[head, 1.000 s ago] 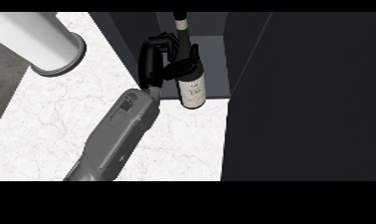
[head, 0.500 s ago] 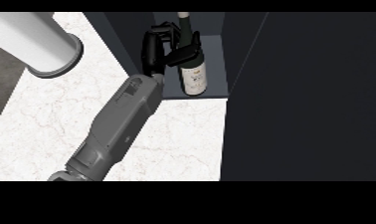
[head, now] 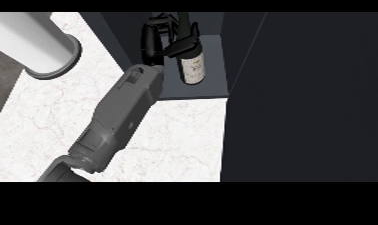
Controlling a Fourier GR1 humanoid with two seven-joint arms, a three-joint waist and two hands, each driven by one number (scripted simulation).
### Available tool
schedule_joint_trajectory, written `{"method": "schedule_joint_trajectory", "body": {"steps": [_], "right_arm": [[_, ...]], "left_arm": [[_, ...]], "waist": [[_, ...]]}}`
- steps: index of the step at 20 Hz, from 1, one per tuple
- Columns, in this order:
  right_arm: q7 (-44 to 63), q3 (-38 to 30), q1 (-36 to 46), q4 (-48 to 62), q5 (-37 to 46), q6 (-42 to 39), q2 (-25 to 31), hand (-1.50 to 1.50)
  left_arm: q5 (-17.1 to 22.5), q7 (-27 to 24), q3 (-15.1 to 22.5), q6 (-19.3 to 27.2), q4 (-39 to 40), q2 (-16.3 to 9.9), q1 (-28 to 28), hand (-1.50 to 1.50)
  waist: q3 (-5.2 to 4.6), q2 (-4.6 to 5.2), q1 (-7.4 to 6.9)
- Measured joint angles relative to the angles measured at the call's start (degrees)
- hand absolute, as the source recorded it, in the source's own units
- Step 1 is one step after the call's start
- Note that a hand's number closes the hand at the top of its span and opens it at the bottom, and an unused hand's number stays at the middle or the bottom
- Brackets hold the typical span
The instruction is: Pick up the wine, place it into the cabinet and close the cabinet
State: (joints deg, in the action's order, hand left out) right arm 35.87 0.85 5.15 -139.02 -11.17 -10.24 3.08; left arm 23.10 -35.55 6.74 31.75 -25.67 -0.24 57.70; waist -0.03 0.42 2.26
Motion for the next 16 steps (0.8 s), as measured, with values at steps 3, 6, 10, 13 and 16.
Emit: {"method": "schedule_joint_trajectory", "body": {"steps": [3,6,10,13,16], "right_arm": [[-0.63,0.76,-0.61,0.14,0.10,-0.22,-0.29,-1.50],[-0.37,0.37,0.08,0.19,0.02,-0.08,-0.06,-1.50],[-0.76,0.82,-0.30,0.18,-0.02,-0.26,-0.24,-1.50],[-2.05,1.36,-1.07,0.35,0.07,-0.76,-0.51,-1.50],[-3.07,1.79,-1.68,0.54,0.09,-1.20,-0.80,-1.50]], "left_arm": [[0.24,-1.15,-2.02,-1.03,3.48,-0.05,2.77,1.50],[1.62,-2.04,-4.24,-2.32,5.84,0.04,3.62,1.50],[3.63,-2.75,-6.97,-4.37,7.43,0.31,4.43,1.50],[5.02,-3.19,-7.51,-5.38,8.69,0.32,5.11,1.50],[6.06,-4.69,-8.40,-6.94,10.12,0.25,5.42,1.50]], "waist": [[0.00,0.11,0.13],[0.03,0.16,0.39],[0.17,-0.01,0.66],[0.22,-0.05,0.80],[0.29,0.04,1.18]]}}
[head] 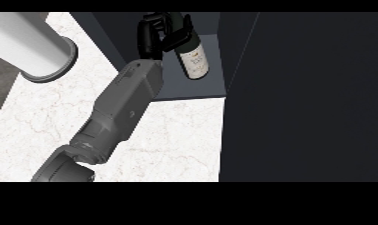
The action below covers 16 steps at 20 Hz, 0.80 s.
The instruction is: Pick up the wine, place it into the cabinet and close the cabinet
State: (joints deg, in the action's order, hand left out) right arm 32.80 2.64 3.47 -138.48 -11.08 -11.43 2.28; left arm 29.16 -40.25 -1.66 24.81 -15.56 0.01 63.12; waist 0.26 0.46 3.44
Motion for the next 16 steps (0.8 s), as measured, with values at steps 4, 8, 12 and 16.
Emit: {"method": "schedule_joint_trajectory", "body": {"steps": [4,8,12,16], "right_arm": [[0.80,0.35,0.43,-0.12,0.00,0.26,0.22,-1.50],[0.98,0.09,1.35,0.05,0.02,0.64,0.25,-1.50],[1.17,0.45,2.27,0.33,0.08,0.88,0.15,-1.50],[1.13,-0.04,2.39,0.36,0.02,0.80,0.40,-1.50]], "left_arm": [[0.26,-1.51,-0.90,-0.22,2.10,0.03,0.71,1.50],[-0.32,-2.77,-1.22,0.16,3.80,0.02,1.47,1.50],[-0.98,-2.89,-1.10,1.45,5.76,0.03,2.10,-1.50],[-1.73,-3.19,-1.03,2.22,7.43,-0.08,2.09,-1.50]], "waist": [[0.00,0.04,0.11],[0.05,0.08,0.07],[0.01,0.15,0.05],[-0.03,0.34,0.28]]}}
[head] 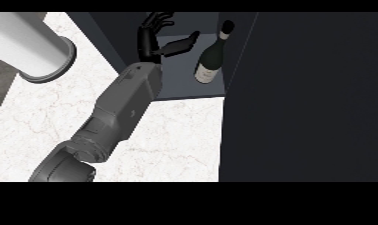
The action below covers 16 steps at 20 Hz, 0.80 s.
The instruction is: Pick up the wine, place it into the cabinet and close the cabinet
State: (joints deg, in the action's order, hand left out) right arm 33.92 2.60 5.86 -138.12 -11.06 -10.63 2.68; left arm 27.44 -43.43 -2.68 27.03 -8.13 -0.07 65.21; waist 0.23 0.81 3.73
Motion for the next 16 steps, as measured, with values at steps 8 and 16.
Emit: {"method": "schedule_joint_trajectory", "body": {"steps": [8,16], "right_arm": [[-0.76,-0.20,-0.57,0.03,-0.08,-0.49,0.13,-1.50],[-1.52,0.27,-0.47,0.23,-0.04,-0.68,-0.07,-1.50]], "left_arm": [[-1.74,-0.98,0.42,2.26,2.23,0.06,-0.76,-1.50],[-2.04,-2.54,-0.31,2.21,1.99,0.11,-1.59,-1.50]], "waist": [[-0.08,0.29,0.41],[-0.05,0.38,0.60]]}}
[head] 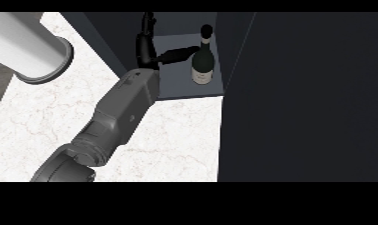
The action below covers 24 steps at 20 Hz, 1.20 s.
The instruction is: Pick up the wine, place it into the cabinet and close the cabinet
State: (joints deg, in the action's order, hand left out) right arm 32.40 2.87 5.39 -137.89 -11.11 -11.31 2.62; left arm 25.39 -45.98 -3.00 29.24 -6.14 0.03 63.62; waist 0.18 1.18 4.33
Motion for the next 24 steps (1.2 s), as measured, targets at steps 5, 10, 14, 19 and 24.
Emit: {"method": "schedule_joint_trajectory", "body": {"steps": [5,10,14,19,24], "right_arm": [[0.31,0.11,0.53,0.16,-0.12,-0.03,0.00,-1.50],[0.95,-0.18,0.90,0.02,-0.25,0.23,0.16,-1.50],[0.75,-0.21,0.84,0.17,-0.31,0.11,0.08,-1.50],[-0.02,1.10,-0.40,0.06,-0.25,0.06,-0.64,-1.50],[1.11,1.52,1.31,0.22,-0.18,0.95,-0.76,-1.50]], "left_arm": [[-0.14,-1.26,-0.39,-0.50,-0.24,0.00,-0.19,-1.50],[-0.59,-2.20,-0.45,-3.06,-0.58,-0.06,-0.53,-1.50],[-1.12,-2.60,-0.19,-5.41,-0.51,0.01,-0.54,-1.50],[-1.51,-2.76,0.38,-7.93,-0.26,0.03,-0.63,-1.50],[-0.67,-3.42,0.95,-9.25,-0.45,0.05,-0.88,-1.50]], "waist": [[0.02,0.04,0.12],[0.03,0.04,0.21],[-0.02,0.07,0.08],[-0.06,-0.04,0.06],[-0.12,-0.15,0.03]]}}
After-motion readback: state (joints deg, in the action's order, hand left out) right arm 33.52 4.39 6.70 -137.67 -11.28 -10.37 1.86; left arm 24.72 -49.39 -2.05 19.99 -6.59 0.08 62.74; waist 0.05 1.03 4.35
